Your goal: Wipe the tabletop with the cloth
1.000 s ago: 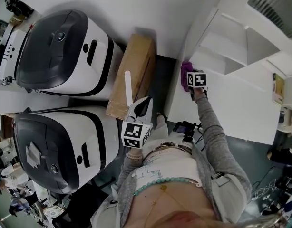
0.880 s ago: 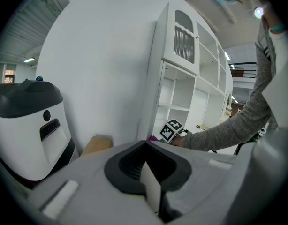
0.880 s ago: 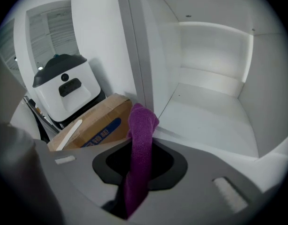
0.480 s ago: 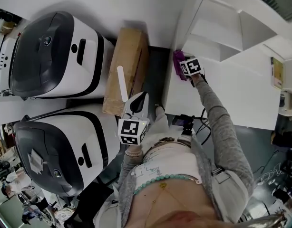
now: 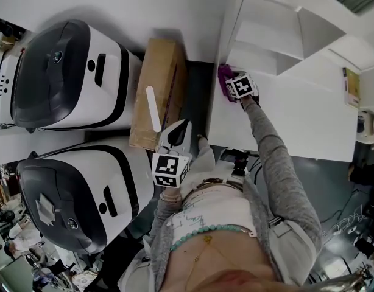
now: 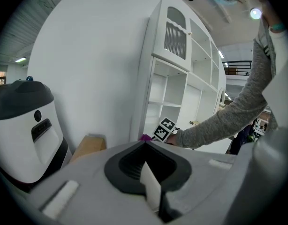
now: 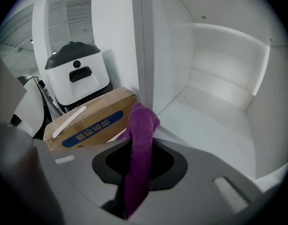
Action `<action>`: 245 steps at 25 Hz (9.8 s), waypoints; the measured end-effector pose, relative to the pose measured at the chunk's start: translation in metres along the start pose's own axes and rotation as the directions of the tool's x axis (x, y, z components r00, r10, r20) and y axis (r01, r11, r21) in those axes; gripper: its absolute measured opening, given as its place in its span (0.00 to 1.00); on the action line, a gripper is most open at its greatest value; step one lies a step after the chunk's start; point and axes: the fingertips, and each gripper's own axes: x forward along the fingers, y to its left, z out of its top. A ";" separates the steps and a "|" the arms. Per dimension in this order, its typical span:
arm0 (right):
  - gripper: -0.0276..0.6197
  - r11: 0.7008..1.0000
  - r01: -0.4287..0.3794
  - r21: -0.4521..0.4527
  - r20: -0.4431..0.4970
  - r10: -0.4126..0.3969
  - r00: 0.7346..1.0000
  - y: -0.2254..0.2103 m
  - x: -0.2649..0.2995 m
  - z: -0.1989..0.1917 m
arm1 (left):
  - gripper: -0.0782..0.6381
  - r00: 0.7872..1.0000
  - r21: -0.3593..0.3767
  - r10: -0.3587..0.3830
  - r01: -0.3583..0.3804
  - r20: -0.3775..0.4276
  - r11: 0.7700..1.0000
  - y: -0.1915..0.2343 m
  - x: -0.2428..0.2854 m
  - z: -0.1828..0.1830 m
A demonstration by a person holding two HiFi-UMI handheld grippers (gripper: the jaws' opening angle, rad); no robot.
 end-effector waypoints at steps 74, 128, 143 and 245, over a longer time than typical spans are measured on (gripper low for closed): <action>0.19 0.970 0.080 0.230 0.043 -0.092 0.995 -0.137 -0.084 -0.111 | 0.11 0.965 0.096 -0.239 0.249 -0.103 0.964 -0.197 0.104 0.011; 0.19 0.961 0.103 0.255 0.038 -0.117 0.992 -0.267 -0.158 -0.212 | 0.11 0.970 0.094 -0.227 0.234 -0.081 0.968 -0.351 0.156 0.016; 0.19 0.939 0.208 0.274 -0.022 -0.210 0.978 -0.268 -0.158 -0.210 | 0.11 0.938 0.131 -0.324 0.339 -0.123 0.932 -0.302 0.147 0.017; 0.20 0.928 0.188 0.322 0.008 -0.201 0.980 -0.465 -0.281 -0.376 | 0.11 0.926 0.156 -0.343 0.367 -0.161 0.917 -0.570 0.241 0.011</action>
